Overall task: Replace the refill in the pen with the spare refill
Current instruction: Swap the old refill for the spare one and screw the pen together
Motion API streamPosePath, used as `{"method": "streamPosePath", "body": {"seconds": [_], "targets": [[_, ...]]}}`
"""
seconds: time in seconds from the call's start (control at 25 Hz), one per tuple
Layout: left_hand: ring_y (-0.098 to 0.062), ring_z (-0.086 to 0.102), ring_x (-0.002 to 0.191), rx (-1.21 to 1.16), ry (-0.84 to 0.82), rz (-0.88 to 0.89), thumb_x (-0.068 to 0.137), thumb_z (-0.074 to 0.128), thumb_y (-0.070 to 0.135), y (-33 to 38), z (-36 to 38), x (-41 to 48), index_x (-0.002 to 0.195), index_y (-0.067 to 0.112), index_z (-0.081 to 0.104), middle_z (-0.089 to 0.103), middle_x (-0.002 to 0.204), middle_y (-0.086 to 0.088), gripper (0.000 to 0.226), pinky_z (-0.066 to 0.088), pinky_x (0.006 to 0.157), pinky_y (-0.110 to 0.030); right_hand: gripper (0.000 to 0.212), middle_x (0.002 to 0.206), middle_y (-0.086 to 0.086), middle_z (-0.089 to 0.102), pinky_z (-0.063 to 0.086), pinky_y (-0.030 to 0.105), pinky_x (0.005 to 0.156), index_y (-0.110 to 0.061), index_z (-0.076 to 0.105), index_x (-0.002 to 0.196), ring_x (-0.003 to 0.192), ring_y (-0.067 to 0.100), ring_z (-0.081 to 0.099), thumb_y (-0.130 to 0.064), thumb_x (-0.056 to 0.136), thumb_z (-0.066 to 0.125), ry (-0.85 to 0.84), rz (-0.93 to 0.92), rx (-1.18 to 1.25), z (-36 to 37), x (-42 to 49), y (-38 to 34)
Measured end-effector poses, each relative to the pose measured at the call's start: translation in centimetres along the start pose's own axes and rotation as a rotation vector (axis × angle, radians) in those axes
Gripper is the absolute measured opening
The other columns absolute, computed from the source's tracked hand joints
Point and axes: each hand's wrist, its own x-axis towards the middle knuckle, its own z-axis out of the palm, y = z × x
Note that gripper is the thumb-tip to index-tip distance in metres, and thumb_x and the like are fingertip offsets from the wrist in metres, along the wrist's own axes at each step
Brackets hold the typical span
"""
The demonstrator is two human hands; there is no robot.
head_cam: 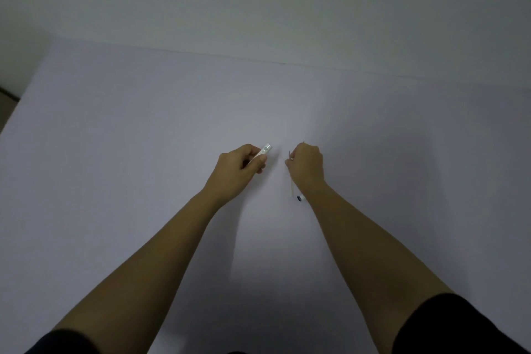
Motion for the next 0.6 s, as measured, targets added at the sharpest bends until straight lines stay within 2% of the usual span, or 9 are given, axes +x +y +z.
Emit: {"method": "streamPosePath", "body": {"seconds": [0.12, 0.28, 0.36, 0.44, 0.52, 0.6], "targets": [[-0.018, 0.068, 0.086, 0.006, 0.01, -0.015, 0.092, 0.051, 0.034, -0.4, -0.5, -0.1, 0.095, 0.02, 0.062, 0.074, 0.089, -0.002, 0.017, 0.053, 0.079, -0.035, 0.017, 0.105, 0.019, 0.068, 0.047, 0.03, 0.076, 0.001, 0.064, 0.098, 0.099, 0.032, 0.063, -0.01, 0.086, 0.058, 0.006, 0.044, 0.044, 0.0, 0.0, -0.4], [-0.018, 0.068, 0.086, 0.018, 0.023, -0.028, 0.092, 0.051, 0.033, -0.7, -1.1, -0.1, 0.095, 0.018, 0.063, 0.073, 0.088, -0.002, 0.019, 0.049, 0.07, -0.026, 0.029, 0.108, 0.014, 0.07, 0.047, 0.028, 0.085, -0.003, 0.065, 0.108, 0.102, 0.028, 0.064, -0.014, 0.081, 0.065, -0.004, 0.116, 0.275, -1.3, -0.4, -1.5], [-0.018, 0.067, 0.085, 0.031, 0.028, -0.029, 0.092, 0.051, 0.033, -0.6, -1.3, -0.3, 0.094, 0.018, 0.063, 0.073, 0.087, -0.002, 0.019, 0.047, 0.067, -0.025, 0.027, 0.104, 0.013, 0.072, 0.049, 0.028, 0.087, -0.005, 0.069, 0.104, 0.1, 0.026, 0.065, -0.016, 0.079, 0.066, 0.018, 0.133, 0.426, -2.6, -0.6, -2.0], [-0.019, 0.067, 0.084, 0.043, 0.026, -0.019, 0.092, 0.052, 0.033, -0.4, -1.5, -0.4, 0.093, 0.019, 0.063, 0.074, 0.087, -0.002, 0.018, 0.048, 0.067, -0.027, 0.017, 0.089, 0.01, 0.074, 0.054, 0.033, 0.089, -0.009, 0.073, 0.091, 0.09, 0.023, 0.068, -0.018, 0.078, 0.067, 0.041, 0.144, 0.637, -4.2, -1.2, -2.3], [-0.016, 0.065, 0.077, 0.074, 0.015, 0.004, 0.092, 0.052, 0.033, 0.0, -1.5, -0.6, 0.093, 0.018, 0.063, 0.073, 0.086, -0.004, 0.019, 0.047, 0.064, -0.026, 0.006, 0.074, 0.004, 0.072, 0.057, 0.034, 0.084, -0.016, 0.073, 0.079, 0.076, 0.017, 0.068, -0.021, 0.078, 0.068, 0.048, 0.154, 0.869, -6.0, -2.1, -2.0], [-0.007, 0.057, 0.064, 0.113, 0.004, 0.036, 0.092, 0.052, 0.032, 0.8, -1.4, -1.0, 0.095, 0.018, 0.064, 0.073, 0.085, -0.004, 0.019, 0.041, 0.056, -0.013, 0.006, 0.072, 0.002, 0.069, 0.056, 0.022, 0.072, -0.014, 0.071, 0.083, 0.066, 0.007, 0.065, -0.019, 0.081, 0.068, 0.053, 0.121, 1.069, -7.8, -3.4, -1.5]]}}
